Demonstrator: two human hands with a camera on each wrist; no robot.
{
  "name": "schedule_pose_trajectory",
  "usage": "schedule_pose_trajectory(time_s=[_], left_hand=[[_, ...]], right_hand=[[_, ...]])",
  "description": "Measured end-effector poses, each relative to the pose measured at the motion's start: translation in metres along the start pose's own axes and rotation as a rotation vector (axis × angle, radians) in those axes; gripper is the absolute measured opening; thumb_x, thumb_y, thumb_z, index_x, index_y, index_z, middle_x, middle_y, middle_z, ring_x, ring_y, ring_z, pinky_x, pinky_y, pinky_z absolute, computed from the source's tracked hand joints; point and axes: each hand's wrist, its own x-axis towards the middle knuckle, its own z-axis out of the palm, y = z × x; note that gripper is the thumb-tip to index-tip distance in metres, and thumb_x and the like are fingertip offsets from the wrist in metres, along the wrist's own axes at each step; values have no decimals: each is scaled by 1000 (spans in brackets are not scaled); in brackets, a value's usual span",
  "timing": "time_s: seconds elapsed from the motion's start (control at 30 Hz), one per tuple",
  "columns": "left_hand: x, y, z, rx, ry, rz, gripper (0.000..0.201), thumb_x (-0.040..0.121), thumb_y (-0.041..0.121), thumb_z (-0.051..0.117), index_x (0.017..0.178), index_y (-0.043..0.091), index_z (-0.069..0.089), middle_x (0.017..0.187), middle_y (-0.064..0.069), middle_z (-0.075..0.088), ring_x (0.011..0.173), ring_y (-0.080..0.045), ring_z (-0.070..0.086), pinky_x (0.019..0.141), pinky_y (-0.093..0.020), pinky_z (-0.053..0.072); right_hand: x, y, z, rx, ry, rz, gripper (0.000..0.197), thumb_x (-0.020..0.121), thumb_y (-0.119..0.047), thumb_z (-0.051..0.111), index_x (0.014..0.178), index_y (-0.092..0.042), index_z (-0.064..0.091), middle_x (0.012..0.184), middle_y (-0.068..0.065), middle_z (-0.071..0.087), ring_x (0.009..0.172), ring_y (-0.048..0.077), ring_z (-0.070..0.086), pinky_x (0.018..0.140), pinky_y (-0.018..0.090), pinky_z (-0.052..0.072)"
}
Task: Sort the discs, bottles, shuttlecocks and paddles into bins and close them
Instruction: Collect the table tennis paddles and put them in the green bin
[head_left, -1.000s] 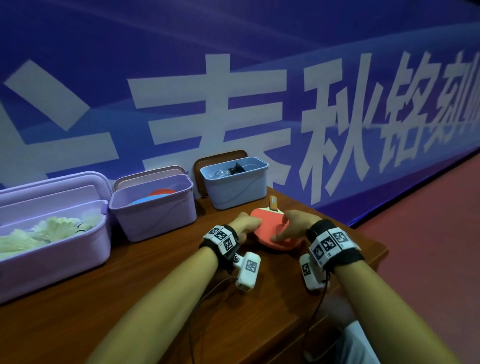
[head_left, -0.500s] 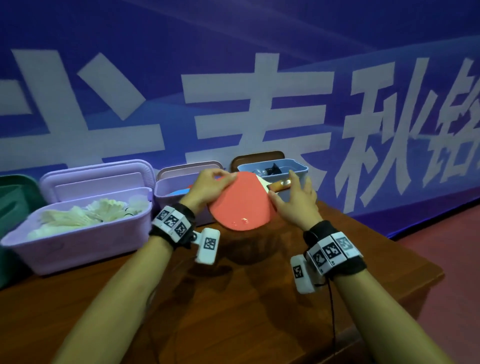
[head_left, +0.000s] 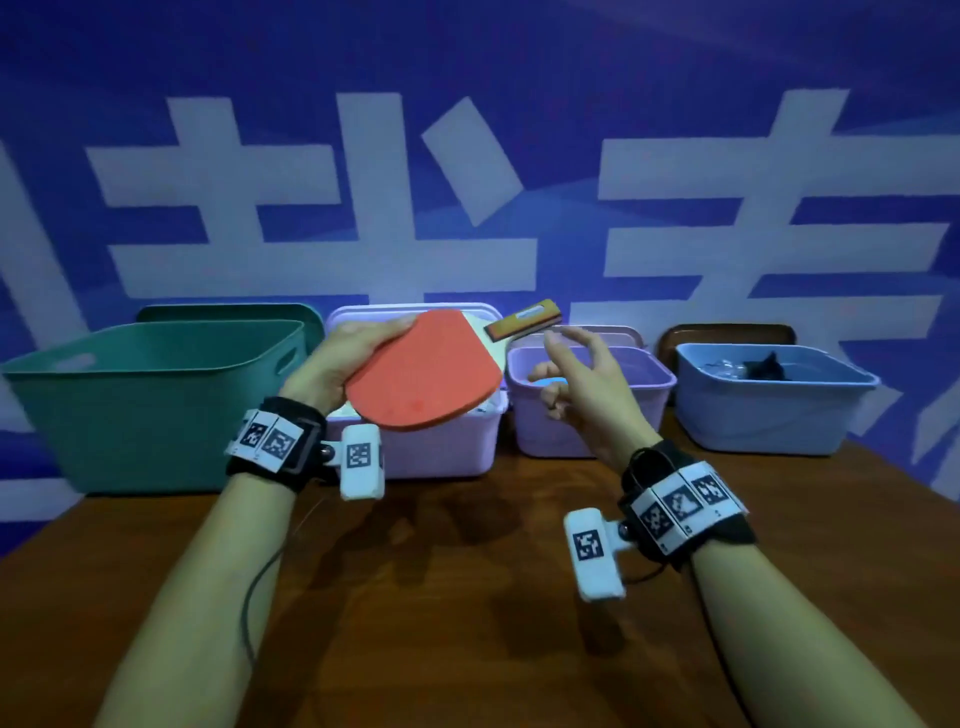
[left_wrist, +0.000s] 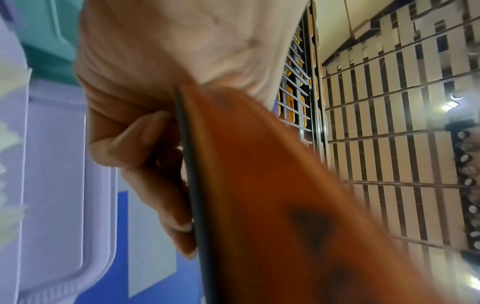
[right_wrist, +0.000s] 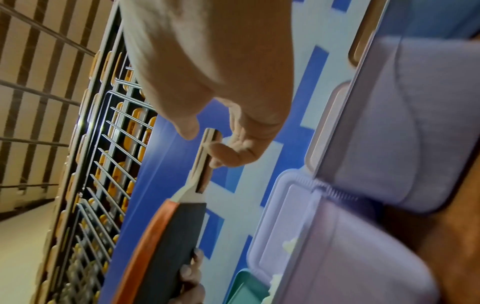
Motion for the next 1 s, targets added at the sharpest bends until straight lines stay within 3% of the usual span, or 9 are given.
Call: schedule_pose_trajectory(time_s=[0.07, 0.17, 0.3, 0.4, 0.53, 0.63, 0.73, 0.87, 1.0], left_hand=[[-3, -4, -29, 37, -1, 13, 24, 92, 33, 71, 73, 21, 81, 69, 4, 74, 55, -5, 64, 53, -17, 50], [-4, -15, -64, 74, 47, 17, 30, 90, 38, 73, 66, 21, 79, 63, 5, 68, 51, -6, 58, 48, -18, 44], [4, -26, -98, 21, 102, 23, 47, 81, 47, 80, 96, 2, 77, 80, -6, 69, 65, -16, 59, 61, -26, 44], [9, -26, -116, -21, 148, 35, 40, 85, 41, 77, 96, 3, 77, 82, -8, 70, 67, -16, 60, 66, -29, 45], [9, -28, -134, -69, 185, 39, 24, 91, 35, 72, 88, 13, 79, 84, -4, 76, 70, -13, 67, 68, -26, 51], [7, -32, -151, -45, 236, 37, 25, 92, 33, 71, 88, 10, 79, 83, -6, 76, 71, -15, 66, 73, -30, 49], [2, -33, -169, -74, 291, 12, 30, 95, 39, 66, 89, 12, 77, 81, -3, 76, 71, -14, 68, 73, -30, 50], [-8, -39, -200, -323, 133, 61, 57, 98, 57, 49, 129, 13, 67, 120, -15, 67, 106, -25, 61, 94, -37, 46], [-16, -48, -224, -556, 206, 175, 45, 104, 44, 45, 135, 15, 60, 134, -14, 61, 124, -29, 55, 108, -44, 43]], right_hand=[[5, 0, 28, 87, -66, -16, 44, 96, -41, 63, 130, -20, 48, 76, 9, 60, 49, 16, 42, 47, 24, 33], [14, 4, 69, 110, -138, -48, 44, 97, -46, 59, 129, -19, 47, 74, 8, 56, 49, 16, 39, 47, 25, 31], [33, 19, 121, -102, -91, -104, 37, 98, -44, 55, 125, -21, 44, 87, 5, 75, 45, 7, 44, 44, 23, 32], [58, 33, 150, -253, -34, -93, 39, 92, -48, 59, 123, -27, 47, 100, -1, 73, 52, 10, 48, 41, 22, 38], [79, 45, 182, -266, -59, -78, 38, 94, -40, 60, 121, -23, 41, 75, -18, 72, 63, 14, 55, 49, 25, 47], [93, 51, 204, -184, -147, -40, 44, 96, -31, 63, 128, -24, 33, 82, -3, 74, 57, 6, 59, 49, 23, 48], [105, 58, 224, 7, -172, -54, 34, 96, -20, 65, 121, -12, 43, 77, 12, 70, 50, 12, 58, 44, 23, 43], [119, 66, 259, 205, -14, -53, 18, 98, -16, 62, 98, -14, 44, 72, 16, 69, 43, 15, 54, 42, 23, 40], [119, 75, 305, 338, -13, -86, 18, 101, -18, 55, 98, -14, 38, 90, 27, 70, 57, 21, 65, 51, 27, 52]])
